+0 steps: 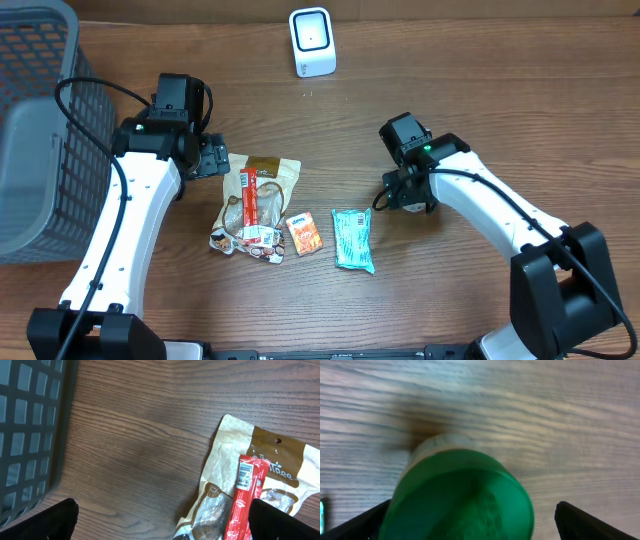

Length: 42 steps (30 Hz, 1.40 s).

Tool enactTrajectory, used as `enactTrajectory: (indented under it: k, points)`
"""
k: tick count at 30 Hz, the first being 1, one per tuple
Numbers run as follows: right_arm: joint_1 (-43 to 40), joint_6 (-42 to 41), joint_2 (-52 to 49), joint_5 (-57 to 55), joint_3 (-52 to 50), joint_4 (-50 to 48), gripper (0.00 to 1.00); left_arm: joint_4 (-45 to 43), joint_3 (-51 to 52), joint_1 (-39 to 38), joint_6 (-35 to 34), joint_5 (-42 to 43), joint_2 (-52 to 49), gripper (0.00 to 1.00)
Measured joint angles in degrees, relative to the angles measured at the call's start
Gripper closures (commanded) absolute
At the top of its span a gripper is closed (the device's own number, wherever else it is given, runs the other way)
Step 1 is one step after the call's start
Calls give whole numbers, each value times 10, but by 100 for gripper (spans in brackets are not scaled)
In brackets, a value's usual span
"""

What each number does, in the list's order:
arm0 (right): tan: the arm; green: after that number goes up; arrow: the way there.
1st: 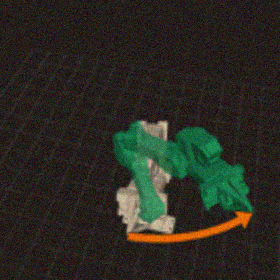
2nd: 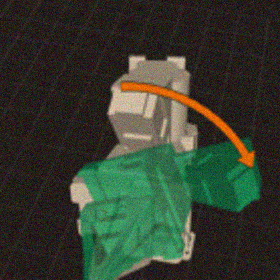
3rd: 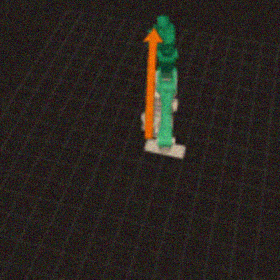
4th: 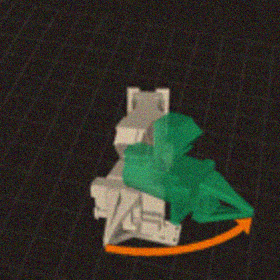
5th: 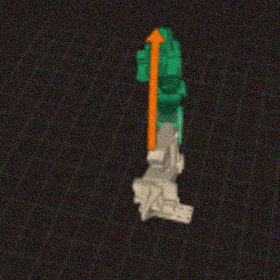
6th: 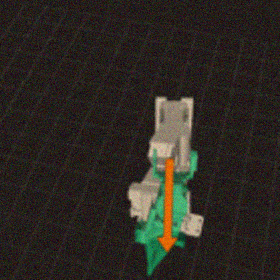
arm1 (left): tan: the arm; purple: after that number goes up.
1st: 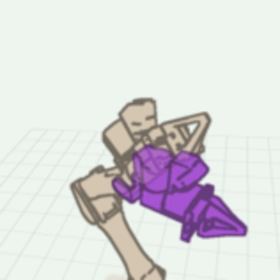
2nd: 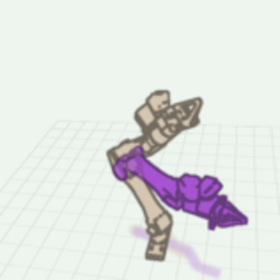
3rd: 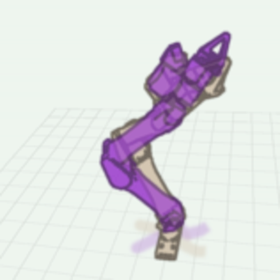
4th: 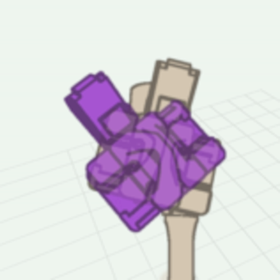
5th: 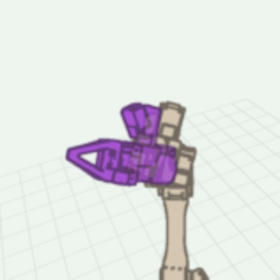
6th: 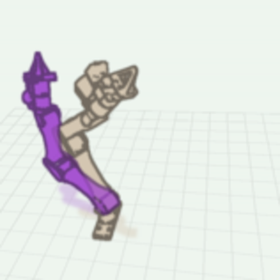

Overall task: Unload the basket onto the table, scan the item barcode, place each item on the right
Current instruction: 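Close the right gripper on the bottle and lift it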

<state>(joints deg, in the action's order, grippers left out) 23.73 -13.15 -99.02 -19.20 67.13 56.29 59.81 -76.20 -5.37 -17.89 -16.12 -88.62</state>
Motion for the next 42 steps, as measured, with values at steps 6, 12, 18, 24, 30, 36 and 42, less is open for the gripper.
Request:
enactTrajectory:
  k: [6, 12, 18, 24, 30, 36, 42]
  points:
    - [-35, -45, 0, 91, 21, 17, 0, 0, 0, 0, 0, 0, 0, 0]
    - [-73, -88, 0, 132, 20, 15, 9, 0, 0, 0, 0, 0, 0, 0]
    - [-79, -94, 0, 144, 17, 8, 33, 0, 0, 0, 0, 0, 0, 0]
    - [-78, -54, 0, 145, 17, 10, 39, 0, 0, 0, 0, 0, 0, 0]
    - [-78, 5, 0, 145, 17, 0, 22, 0, 0, 0, 0, 0, 0, 0]
    - [-78, 24, 0, 146, 17, -5, 0, 0, 0, 0, 0, 0, 0, 0]
    - [-78, 11, -1, 155, 46, 48, 0, 0, 0, 0, 0, 0, 0, 0]
